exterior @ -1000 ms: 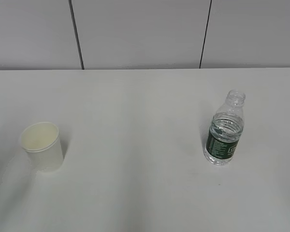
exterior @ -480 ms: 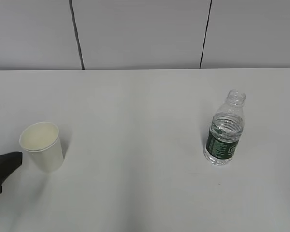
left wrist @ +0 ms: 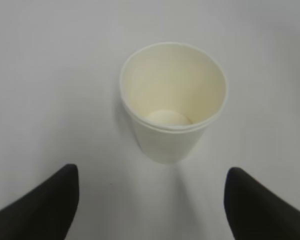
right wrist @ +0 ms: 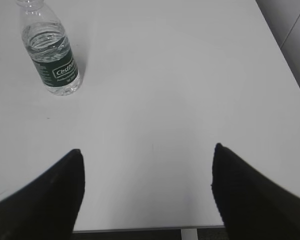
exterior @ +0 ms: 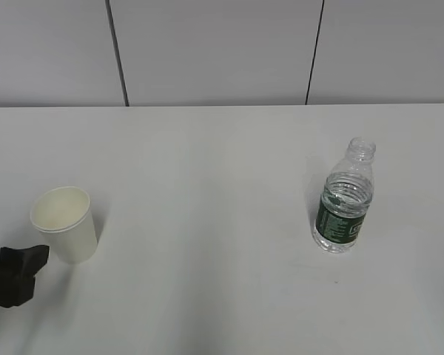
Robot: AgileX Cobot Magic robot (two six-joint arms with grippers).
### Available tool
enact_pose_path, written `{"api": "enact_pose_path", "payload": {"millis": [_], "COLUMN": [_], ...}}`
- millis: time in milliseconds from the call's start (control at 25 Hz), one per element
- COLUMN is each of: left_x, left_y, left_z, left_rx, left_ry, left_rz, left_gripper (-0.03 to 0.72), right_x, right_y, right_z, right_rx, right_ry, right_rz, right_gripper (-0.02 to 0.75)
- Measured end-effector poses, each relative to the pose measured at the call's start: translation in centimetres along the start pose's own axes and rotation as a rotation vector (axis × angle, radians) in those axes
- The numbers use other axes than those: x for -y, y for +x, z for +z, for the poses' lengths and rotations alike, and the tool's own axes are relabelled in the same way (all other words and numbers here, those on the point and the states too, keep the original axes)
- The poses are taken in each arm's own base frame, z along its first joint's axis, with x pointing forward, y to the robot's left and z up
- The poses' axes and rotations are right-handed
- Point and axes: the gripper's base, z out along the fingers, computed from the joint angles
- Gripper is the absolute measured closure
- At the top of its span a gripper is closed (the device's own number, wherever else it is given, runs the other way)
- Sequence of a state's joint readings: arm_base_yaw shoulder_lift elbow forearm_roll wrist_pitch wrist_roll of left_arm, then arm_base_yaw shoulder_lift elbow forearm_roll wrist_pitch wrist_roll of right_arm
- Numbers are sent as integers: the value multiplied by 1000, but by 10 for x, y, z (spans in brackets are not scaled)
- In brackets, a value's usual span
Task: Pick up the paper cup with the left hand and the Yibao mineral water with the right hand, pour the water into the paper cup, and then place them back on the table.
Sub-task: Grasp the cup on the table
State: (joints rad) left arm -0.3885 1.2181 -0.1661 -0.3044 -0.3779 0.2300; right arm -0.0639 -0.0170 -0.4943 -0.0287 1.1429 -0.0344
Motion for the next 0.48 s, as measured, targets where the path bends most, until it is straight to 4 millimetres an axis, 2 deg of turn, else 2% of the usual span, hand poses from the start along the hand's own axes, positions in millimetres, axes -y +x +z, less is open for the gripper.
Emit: {"api": "enact_pose_path", "payload": {"millis": [200,480], "left_x": [0,5], "left_y": [4,5], "left_z": [11,17], "left_rx": [-8,15], "left_ry": [-10,35], "left_rz": [-25,14], "left_gripper": [147,147], "right_x": [0,0], "right_y": [0,0], "right_z": [0,0], "right_rx": [0,0], "right_ry": [0,0], "right_rz": [0,0], "right_gripper": [153,153]}}
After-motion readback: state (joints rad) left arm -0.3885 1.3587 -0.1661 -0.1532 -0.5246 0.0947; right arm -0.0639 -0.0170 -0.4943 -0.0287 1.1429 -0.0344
